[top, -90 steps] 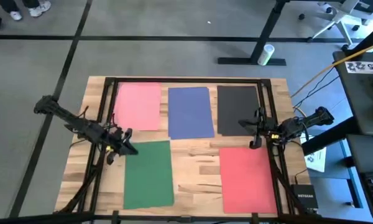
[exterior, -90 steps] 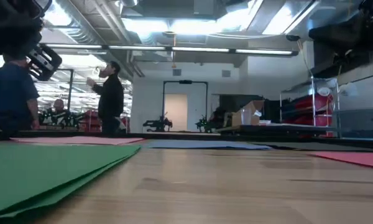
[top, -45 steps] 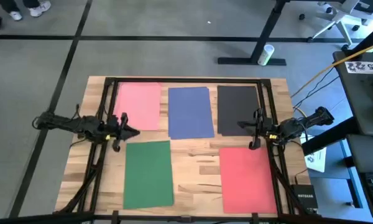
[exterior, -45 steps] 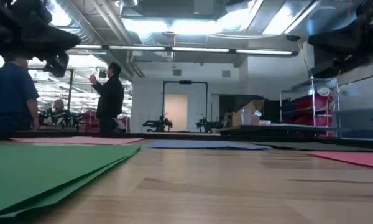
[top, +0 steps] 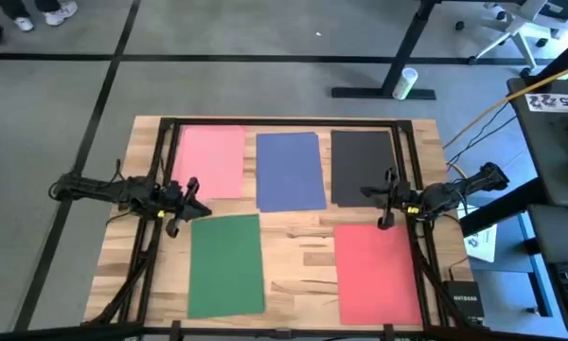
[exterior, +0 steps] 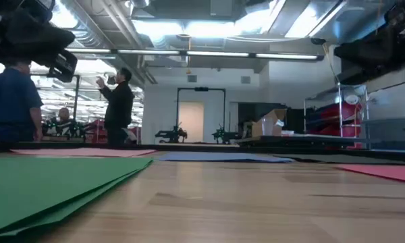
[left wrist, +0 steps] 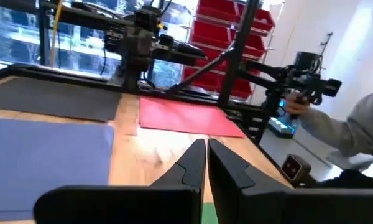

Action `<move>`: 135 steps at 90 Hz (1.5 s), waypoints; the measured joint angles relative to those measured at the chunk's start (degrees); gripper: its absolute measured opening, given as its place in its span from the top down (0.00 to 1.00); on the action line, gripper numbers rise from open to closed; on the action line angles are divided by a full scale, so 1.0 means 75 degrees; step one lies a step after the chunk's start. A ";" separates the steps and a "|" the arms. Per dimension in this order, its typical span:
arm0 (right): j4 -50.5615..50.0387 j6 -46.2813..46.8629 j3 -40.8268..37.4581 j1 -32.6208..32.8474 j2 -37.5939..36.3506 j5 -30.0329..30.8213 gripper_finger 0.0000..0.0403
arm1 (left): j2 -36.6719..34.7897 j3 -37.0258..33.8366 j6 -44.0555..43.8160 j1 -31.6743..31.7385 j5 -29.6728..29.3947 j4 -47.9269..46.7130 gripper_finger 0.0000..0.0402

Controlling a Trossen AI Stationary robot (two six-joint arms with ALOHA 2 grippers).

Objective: Organize paper
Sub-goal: Return to Home Position

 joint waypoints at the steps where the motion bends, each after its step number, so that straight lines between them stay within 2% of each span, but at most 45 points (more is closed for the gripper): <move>1: 0.0000 0.0007 0.0000 0.0000 0.0000 0.0000 1.00 | 0.0000 0.0000 0.0020 0.0000 0.0001 0.0001 1.00; 19: 0.0000 0.0069 0.0000 0.0000 0.0003 -0.0001 1.00 | 0.0000 0.0001 -0.0107 0.0186 0.0019 -0.0013 1.00; 32: -0.0003 0.0039 0.0000 0.0000 0.0003 0.0006 1.00 | -0.0047 0.0389 -0.0187 0.0277 0.0119 -0.1061 1.00; 44: -0.0003 0.0092 0.0000 0.0000 0.0003 0.0003 1.00 | -0.0046 0.0461 -0.0264 0.0316 0.0126 -0.1207 1.00; 73: -0.0003 0.1242 0.0000 0.0000 0.0003 0.0000 1.00 | -0.0012 0.0484 -0.0027 0.0315 -0.0321 -0.1420 1.00; 83: 0.0000 0.1043 0.0000 0.0000 0.0003 0.0172 1.00 | -0.0009 0.0484 -0.0811 0.0315 -0.0350 -0.1417 1.00; 90: -0.0003 0.1208 0.0000 0.0000 0.0003 0.0308 1.00 | -0.0009 0.0484 -0.0856 0.0315 -0.0367 -0.1416 1.00; 94: -0.0001 0.1083 0.0000 -0.0001 0.0015 -0.0036 1.00 | -0.0009 0.0484 -0.0803 0.0315 -0.0369 -0.1403 1.00; 103: -0.0063 0.0781 0.0000 0.0004 0.0071 -0.1763 1.00 | -0.0009 0.0474 -0.0838 0.0315 -0.0380 -0.1265 1.00; 114: -0.0230 0.0841 0.0000 0.0006 0.0070 -0.3212 1.00 | -0.0012 0.0469 -0.0819 0.0315 -0.0179 -0.0850 1.00; 135: -0.0221 0.0251 0.0000 -0.0384 0.0061 -0.3134 1.00 | -0.0012 0.0328 -0.0504 0.0320 -0.0171 -0.0090 1.00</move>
